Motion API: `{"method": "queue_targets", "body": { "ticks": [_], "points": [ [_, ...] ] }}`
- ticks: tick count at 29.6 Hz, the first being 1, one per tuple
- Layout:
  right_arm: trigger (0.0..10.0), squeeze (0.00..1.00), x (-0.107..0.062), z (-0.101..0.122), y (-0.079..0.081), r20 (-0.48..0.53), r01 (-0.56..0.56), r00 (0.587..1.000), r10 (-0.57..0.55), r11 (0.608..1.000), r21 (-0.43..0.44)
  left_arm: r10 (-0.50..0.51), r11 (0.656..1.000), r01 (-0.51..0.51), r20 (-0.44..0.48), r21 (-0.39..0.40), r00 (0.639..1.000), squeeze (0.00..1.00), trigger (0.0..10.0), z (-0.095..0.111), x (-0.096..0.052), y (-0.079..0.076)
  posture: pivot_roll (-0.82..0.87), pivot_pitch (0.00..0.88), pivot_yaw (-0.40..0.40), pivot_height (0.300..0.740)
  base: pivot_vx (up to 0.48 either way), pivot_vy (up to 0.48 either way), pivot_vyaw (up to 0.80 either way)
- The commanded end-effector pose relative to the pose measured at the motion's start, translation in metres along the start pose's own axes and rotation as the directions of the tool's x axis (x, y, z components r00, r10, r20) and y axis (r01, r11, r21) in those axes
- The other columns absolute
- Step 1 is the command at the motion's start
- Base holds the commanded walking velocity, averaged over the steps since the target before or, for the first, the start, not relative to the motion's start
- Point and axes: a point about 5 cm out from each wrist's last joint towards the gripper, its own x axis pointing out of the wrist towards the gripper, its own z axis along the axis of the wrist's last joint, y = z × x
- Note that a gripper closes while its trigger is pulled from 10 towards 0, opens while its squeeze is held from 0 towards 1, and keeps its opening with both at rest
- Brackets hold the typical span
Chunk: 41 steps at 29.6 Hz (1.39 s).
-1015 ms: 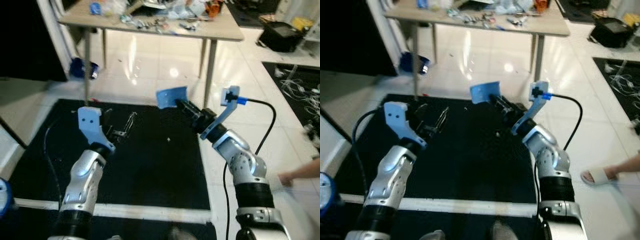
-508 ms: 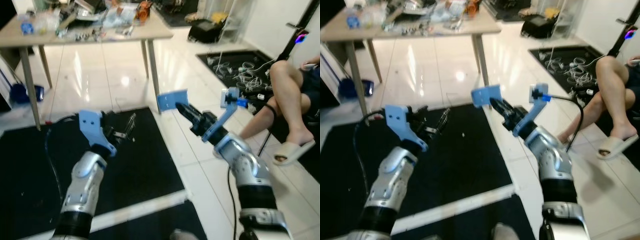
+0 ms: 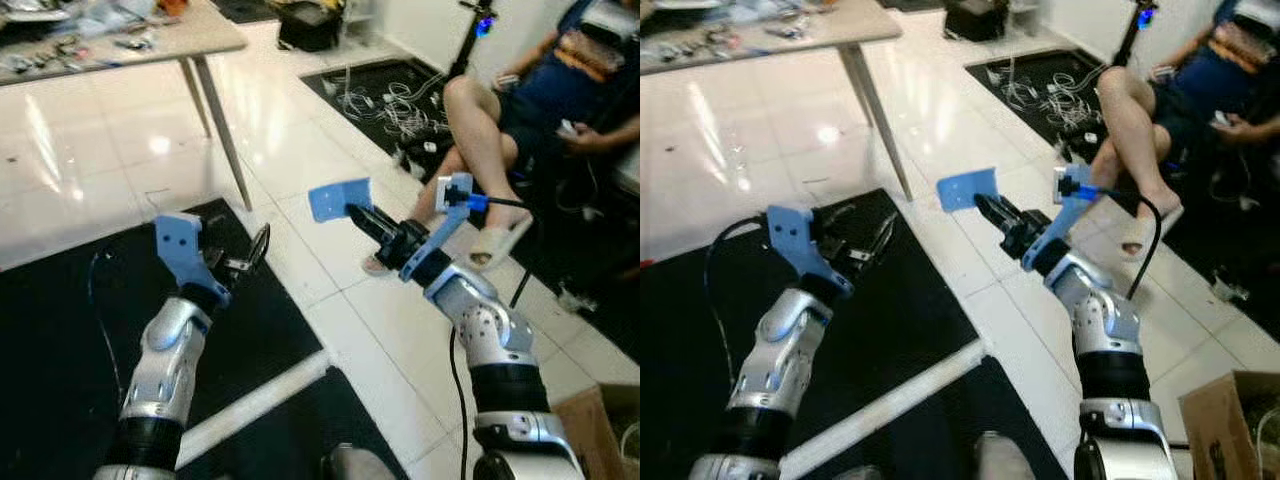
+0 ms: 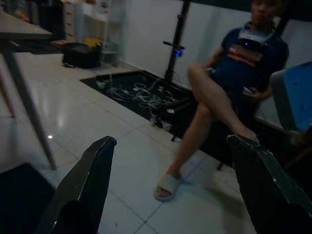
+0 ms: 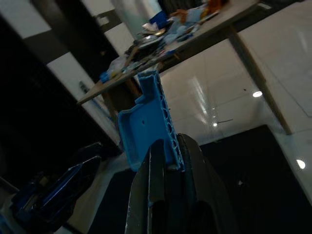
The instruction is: Picking trash to rubbish bin
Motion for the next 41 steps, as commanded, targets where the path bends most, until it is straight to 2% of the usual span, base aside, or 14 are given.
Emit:
{"method": "queue_targets", "body": {
  "ticks": [1, 21, 30, 41],
  "points": [
    [10.0, 0.0, -0.0006, -0.0003, -0.0018, -0.01, 0.006, 1.0, -0.006, 1.0, -0.001, -0.012, 1.0, 0.012, -0.016, 0.001, 1.0, 0.0, 10.0, -0.0037, -0.0004, -0.002, -0.07, 0.0, -0.029, 0.74, 0.0, 0.0, -0.8],
    [10.0, 0.0, -0.0006, -0.001, -0.0019, -0.019, 0.006, 1.0, -0.006, 1.0, -0.01, -0.014, 1.0, 0.014, -0.015, -0.01, 1.0, 0.0, 10.0, -0.0038, -0.0003, -0.0017, -0.07, 0.0, -0.027, 0.74, 0.0, 0.0, -0.8],
    [10.0, 0.0, 0.0001, 0.0005, 0.0053, -0.014, -0.056, 0.998, 0.056, 0.998, 0.0, -0.025, 1.0, 0.025, -0.009, -0.013, 1.0, 0.0, 10.0, -0.0027, 0.0002, -0.0019, -0.06, 0.0, -0.023, 0.74, 0.0, 0.0, -0.8],
    [10.0, 0.0, 0.0006, -0.0013, 0.006, -0.024, -0.066, 0.998, 0.066, 0.998, -0.015, -0.028, 1.0, 0.028, -0.008, -0.002, 1.0, 0.0, 10.0, -0.0022, 0.0004, -0.0008, -0.06, 0.0, -0.019, 0.74, 0.0, 0.0, -0.8]
  ]
}}
